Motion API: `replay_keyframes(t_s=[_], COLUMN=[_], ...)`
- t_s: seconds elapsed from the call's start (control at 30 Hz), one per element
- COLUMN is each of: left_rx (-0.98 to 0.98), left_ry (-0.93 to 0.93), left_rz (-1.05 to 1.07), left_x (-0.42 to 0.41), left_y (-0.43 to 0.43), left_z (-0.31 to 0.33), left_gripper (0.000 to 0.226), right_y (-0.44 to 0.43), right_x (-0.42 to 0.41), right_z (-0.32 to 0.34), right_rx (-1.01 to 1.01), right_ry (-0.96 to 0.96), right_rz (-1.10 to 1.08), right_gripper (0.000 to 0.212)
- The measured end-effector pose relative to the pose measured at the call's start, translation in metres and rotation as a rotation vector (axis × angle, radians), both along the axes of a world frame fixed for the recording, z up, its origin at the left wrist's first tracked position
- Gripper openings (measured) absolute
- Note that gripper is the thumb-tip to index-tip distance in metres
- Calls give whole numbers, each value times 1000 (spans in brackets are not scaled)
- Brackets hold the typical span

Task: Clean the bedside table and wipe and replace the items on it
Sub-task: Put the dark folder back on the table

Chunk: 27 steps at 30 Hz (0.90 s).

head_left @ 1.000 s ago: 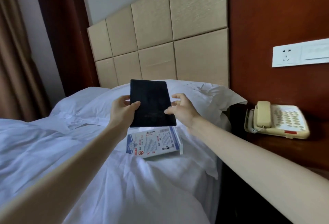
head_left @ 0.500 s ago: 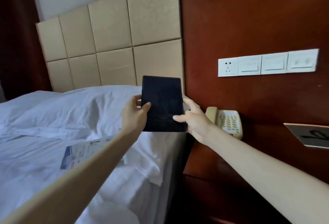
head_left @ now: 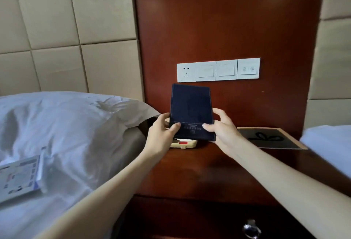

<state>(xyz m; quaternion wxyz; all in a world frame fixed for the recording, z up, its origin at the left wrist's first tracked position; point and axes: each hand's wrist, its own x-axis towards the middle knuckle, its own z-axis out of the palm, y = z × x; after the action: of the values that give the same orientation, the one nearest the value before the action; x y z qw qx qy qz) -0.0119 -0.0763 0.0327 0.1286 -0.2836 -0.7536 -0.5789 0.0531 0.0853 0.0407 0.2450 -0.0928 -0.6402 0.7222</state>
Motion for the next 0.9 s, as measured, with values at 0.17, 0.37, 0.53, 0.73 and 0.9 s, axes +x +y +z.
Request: replay_keyframes(t_s=[0.17,0.37,0.53,0.73,0.9], left_rx=[48,70,6,-90,-193], left_ry=[31,-25,4,52,-12], left_rz=[-72,-185,-229,-267,-334], left_x=[10,21,34,33,33], left_y=[51,104,141,188,223], left_z=[-10,-25,-34,-43,-53], left_gripper=[30,35,51,50,47], right_y=[45,94,134,183,221], right_x=[15,29,38,47,50], right_z=[-2,-10,-18,-24,-32], right_rx=[-2,73,132,205,297], right_ry=[3,-48,-97,-167,-216], right_rz=[-101,-231,-319,-418,-451], right_gripper=[62,61,61,59,53])
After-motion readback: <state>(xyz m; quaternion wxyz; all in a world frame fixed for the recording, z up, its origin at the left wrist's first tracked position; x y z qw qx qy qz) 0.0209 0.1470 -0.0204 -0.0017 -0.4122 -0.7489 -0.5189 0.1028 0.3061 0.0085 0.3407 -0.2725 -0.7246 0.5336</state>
